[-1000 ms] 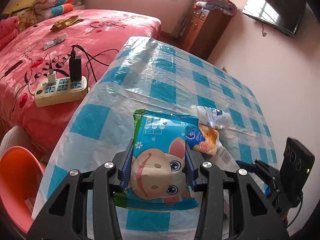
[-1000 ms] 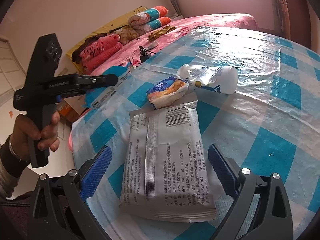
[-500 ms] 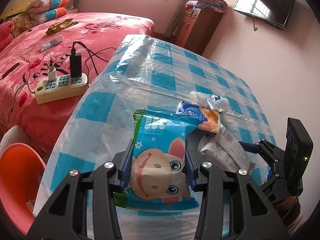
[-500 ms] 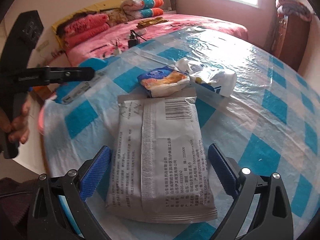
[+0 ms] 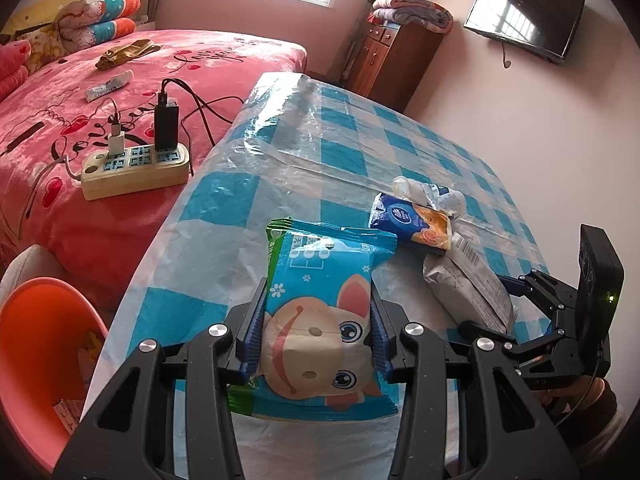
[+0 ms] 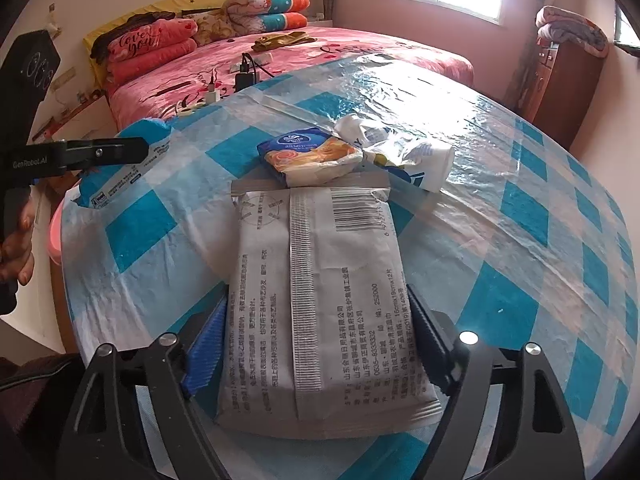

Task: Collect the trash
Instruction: 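Grasp the white paper packet with the right tool while left holds bag, then carry snack bag and paper packet over the orange bucket with both tools, then open both tools to drop bag and packet into the orange bucket, then move both tools back over the tissue pack and bottle on the table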

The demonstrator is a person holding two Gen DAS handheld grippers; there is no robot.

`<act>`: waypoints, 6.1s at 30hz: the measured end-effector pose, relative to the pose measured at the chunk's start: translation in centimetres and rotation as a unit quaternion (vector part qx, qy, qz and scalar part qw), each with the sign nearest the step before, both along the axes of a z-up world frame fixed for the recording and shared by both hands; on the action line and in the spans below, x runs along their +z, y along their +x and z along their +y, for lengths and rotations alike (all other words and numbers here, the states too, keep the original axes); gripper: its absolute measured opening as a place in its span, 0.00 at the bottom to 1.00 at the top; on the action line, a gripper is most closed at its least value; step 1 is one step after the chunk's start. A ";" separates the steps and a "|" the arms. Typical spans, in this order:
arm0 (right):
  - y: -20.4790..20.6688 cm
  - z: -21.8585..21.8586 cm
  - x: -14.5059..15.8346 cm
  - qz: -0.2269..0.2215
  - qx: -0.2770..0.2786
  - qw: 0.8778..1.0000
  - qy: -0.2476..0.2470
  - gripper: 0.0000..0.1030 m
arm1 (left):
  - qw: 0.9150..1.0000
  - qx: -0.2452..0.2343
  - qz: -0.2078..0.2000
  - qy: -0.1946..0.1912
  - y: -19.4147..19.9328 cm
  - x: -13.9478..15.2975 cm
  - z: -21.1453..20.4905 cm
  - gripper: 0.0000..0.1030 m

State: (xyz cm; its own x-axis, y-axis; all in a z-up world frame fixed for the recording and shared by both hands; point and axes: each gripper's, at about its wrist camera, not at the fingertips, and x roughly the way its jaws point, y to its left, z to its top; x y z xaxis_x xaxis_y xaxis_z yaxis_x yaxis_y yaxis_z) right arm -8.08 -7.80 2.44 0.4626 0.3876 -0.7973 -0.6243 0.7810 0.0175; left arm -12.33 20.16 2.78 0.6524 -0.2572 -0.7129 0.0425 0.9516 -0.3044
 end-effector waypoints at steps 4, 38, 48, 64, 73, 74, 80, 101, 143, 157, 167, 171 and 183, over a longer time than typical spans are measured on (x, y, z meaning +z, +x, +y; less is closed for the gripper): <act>-0.5 -0.1 0.1 -0.002 -0.017 1.000 -0.004 0.76 | 1.000 -0.001 -0.005 -0.003 -0.4 -0.2 0.6 0.44; -4.5 10.2 5.8 0.035 0.086 0.994 0.051 0.74 | 0.992 0.121 -0.021 -0.029 -7.4 -1.1 10.8 0.44; -6.0 20.3 7.2 0.038 0.200 0.977 0.064 0.74 | 0.977 0.214 -0.007 -0.016 -11.0 -2.5 17.4 0.44; -6.4 32.1 5.0 0.046 0.258 0.962 0.070 0.82 | 0.945 0.326 0.026 -0.006 -14.4 -5.2 22.8 0.68; -5.2 27.0 4.9 0.046 0.195 0.975 0.094 0.87 | 0.941 0.336 0.020 0.026 -14.3 -4.0 22.5 0.81; -5.1 26.4 4.8 0.046 0.189 0.976 0.094 0.87 | 0.942 0.334 0.020 0.026 -14.1 -3.9 22.3 0.82; -5.2 23.1 4.3 0.036 0.158 0.982 0.096 0.87 | 0.950 0.312 0.019 0.018 -13.1 -3.7 20.5 0.83; -4.3 13.2 3.4 0.049 0.064 0.985 0.150 0.90 | 0.976 0.216 -0.003 0.009 -9.0 -0.6 12.2 0.87; -1.7 1.7 4.7 0.019 -0.021 0.974 0.225 0.93 | 0.992 0.106 0.012 0.063 -4.2 0.6 0.7 0.87; 0.0 -2.3 4.7 0.017 -0.058 0.967 0.247 0.93 | 0.995 0.068 0.017 0.075 -2.8 0.7 -2.8 0.87; 0.8 -5.2 4.7 0.015 -0.088 0.962 0.259 0.93 | 0.995 0.042 0.021 0.084 -1.7 0.6 -5.2 0.87; 1.2 -6.3 4.5 0.016 -0.100 0.960 0.263 0.93 | 0.995 0.033 0.023 0.086 -1.2 0.5 -6.1 0.87; 2.7 -9.7 3.8 0.025 -0.142 0.950 0.276 0.93 | 0.995 -0.004 0.019 0.093 0.9 0.8 -9.3 0.87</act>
